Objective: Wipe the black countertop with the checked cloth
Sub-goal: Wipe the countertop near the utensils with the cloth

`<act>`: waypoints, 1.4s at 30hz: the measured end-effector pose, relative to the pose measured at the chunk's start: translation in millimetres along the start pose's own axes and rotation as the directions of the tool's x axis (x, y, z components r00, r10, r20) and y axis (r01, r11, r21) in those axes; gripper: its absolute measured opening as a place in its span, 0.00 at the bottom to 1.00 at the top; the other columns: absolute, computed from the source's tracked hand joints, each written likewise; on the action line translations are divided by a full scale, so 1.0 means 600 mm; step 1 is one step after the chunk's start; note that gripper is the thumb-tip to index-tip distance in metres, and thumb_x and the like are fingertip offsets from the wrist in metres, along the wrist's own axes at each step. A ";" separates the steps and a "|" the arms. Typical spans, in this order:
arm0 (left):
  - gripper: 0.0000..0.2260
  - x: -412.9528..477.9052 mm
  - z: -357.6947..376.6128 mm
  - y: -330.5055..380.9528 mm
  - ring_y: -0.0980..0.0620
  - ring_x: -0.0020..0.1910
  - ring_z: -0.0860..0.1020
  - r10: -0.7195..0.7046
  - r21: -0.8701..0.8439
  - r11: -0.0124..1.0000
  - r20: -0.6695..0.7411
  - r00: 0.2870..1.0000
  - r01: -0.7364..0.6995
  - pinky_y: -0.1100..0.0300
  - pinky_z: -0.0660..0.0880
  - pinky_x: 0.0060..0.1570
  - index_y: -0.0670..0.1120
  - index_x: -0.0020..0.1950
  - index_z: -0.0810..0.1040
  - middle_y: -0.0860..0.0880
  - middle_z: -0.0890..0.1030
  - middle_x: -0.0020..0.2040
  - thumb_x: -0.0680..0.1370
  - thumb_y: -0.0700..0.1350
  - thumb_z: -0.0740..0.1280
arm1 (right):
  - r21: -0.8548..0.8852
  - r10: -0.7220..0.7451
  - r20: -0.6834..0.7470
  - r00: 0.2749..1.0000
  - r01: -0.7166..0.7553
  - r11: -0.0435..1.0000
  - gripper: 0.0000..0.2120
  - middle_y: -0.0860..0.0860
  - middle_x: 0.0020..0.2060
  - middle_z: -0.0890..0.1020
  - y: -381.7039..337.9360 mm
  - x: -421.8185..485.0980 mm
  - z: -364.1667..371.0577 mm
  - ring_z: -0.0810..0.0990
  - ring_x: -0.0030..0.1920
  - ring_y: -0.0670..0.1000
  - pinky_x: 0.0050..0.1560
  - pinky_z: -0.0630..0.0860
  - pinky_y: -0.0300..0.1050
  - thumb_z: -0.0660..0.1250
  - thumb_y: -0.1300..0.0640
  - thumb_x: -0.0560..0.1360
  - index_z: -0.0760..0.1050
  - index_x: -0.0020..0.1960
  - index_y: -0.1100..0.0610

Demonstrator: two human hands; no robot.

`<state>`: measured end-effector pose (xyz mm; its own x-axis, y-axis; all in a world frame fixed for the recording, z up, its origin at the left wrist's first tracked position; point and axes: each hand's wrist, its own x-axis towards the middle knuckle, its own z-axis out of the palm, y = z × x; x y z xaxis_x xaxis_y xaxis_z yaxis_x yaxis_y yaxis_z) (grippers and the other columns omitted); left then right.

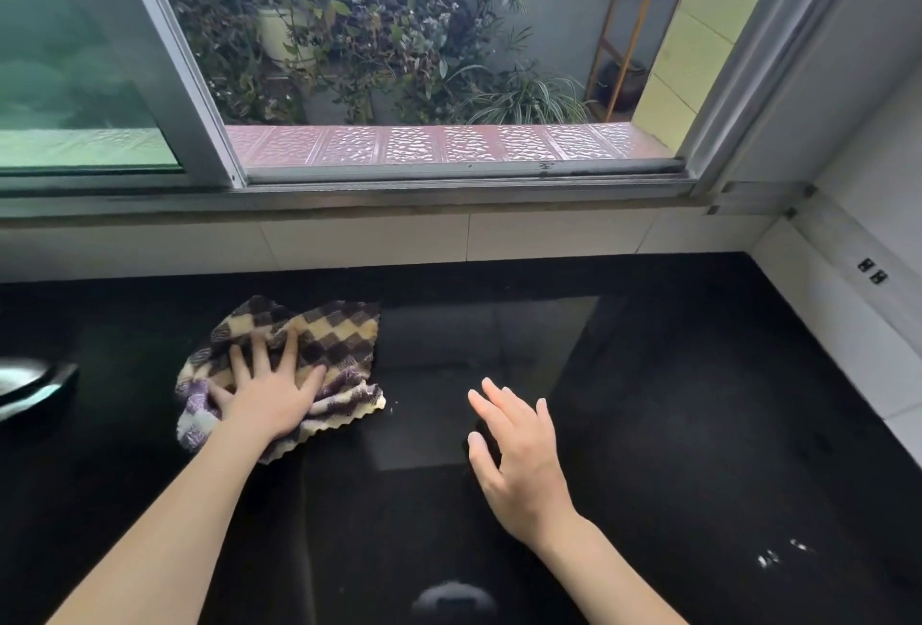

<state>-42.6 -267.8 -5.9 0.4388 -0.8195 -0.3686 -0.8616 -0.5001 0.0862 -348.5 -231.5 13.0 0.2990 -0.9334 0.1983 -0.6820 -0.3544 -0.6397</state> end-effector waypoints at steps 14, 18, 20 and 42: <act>0.32 -0.191 0.080 -0.090 0.44 0.73 0.34 -0.024 -0.038 0.999 -0.019 1.000 0.024 0.32 0.42 0.66 0.60 0.74 0.37 0.49 0.32 0.75 0.75 0.68 0.46 | 0.026 -0.062 -0.013 0.998 0.063 0.998 0.25 0.51 0.69 0.70 -0.046 -0.024 -0.008 0.67 0.69 0.54 0.71 0.47 0.57 0.53 0.47 0.74 0.71 0.68 0.53; 0.31 -0.244 0.104 -0.114 0.45 0.73 0.34 -0.048 -0.060 0.997 -0.032 0.998 0.046 0.33 0.41 0.66 0.61 0.74 0.37 0.50 0.32 0.75 0.75 0.67 0.47 | 0.028 -0.074 -0.003 0.997 0.074 0.997 0.26 0.51 0.70 0.69 -0.060 -0.036 -0.009 0.65 0.70 0.54 0.71 0.44 0.54 0.51 0.46 0.74 0.70 0.68 0.53; 0.31 -0.268 0.112 -0.121 0.45 0.73 0.34 -0.056 -0.068 0.996 -0.044 0.997 0.053 0.33 0.42 0.66 0.61 0.74 0.38 0.50 0.33 0.75 0.75 0.67 0.47 | 0.027 -0.083 0.002 0.997 0.083 0.996 0.26 0.51 0.70 0.69 -0.065 -0.046 -0.008 0.65 0.70 0.54 0.71 0.43 0.54 0.51 0.45 0.74 0.70 0.69 0.52; 0.32 -0.331 0.115 -0.200 0.43 0.74 0.37 -0.271 -0.164 0.951 -0.027 0.962 0.263 0.35 0.41 0.68 0.59 0.75 0.40 0.47 0.38 0.77 0.75 0.68 0.47 | 0.006 -0.091 -0.029 0.995 0.091 0.996 0.28 0.52 0.70 0.69 -0.064 -0.095 -0.068 0.65 0.70 0.54 0.71 0.43 0.55 0.50 0.44 0.73 0.70 0.68 0.53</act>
<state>-43.7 -25.7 -6.8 0.6625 -0.6609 -0.3527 -0.6621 -0.7368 0.1370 -366.2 -166.8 56.5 0.3399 -0.8987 0.2771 -0.6481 -0.4374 -0.6234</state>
